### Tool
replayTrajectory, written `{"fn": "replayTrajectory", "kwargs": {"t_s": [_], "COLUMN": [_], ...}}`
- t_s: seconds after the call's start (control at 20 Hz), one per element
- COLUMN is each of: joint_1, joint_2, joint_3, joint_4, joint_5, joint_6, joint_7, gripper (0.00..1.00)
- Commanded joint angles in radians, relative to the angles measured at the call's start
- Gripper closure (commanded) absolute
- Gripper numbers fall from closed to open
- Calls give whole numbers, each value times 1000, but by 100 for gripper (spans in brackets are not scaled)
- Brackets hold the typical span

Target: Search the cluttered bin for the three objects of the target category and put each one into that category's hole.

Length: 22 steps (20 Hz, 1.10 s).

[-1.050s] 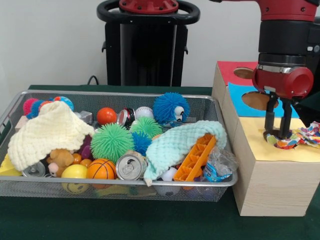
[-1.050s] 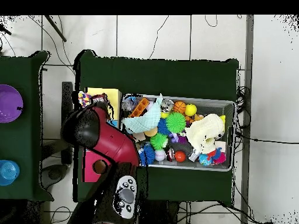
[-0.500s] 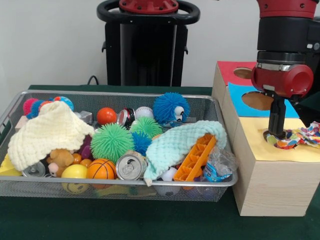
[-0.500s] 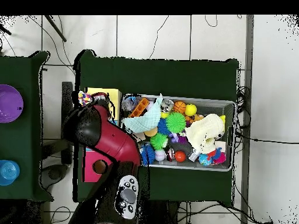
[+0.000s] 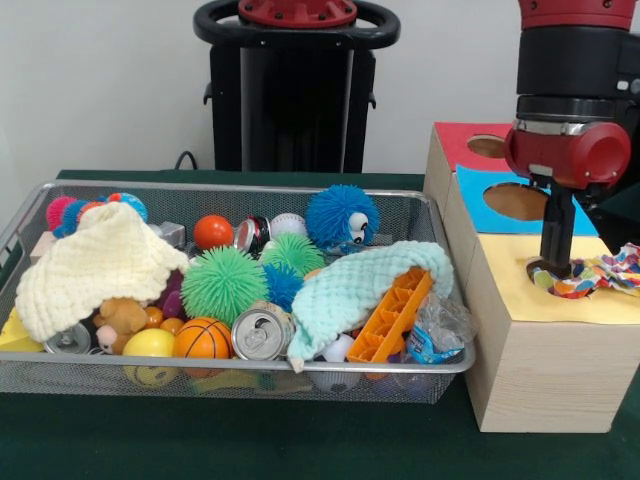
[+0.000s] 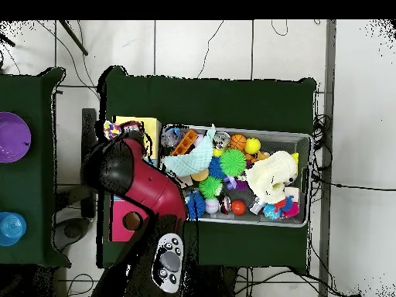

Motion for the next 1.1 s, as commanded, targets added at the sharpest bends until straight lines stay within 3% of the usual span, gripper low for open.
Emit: {"fn": "replayTrajectory", "kwargs": {"t_s": [0.05,0.3,0.5,0.9,1.1], "joint_1": [-26,-92,-111,-270,-327], "joint_2": [2,-12,3,31,87], "joint_3": [61,180,215,399,471], "joint_4": [-18,6,3,48,40], "joint_5": [-21,-50,-83,-262,-370], "joint_6": [39,-29,-93,-237,-339], "joint_7": [131,108,119,170,211], "gripper": [100,100,100,100,100]}}
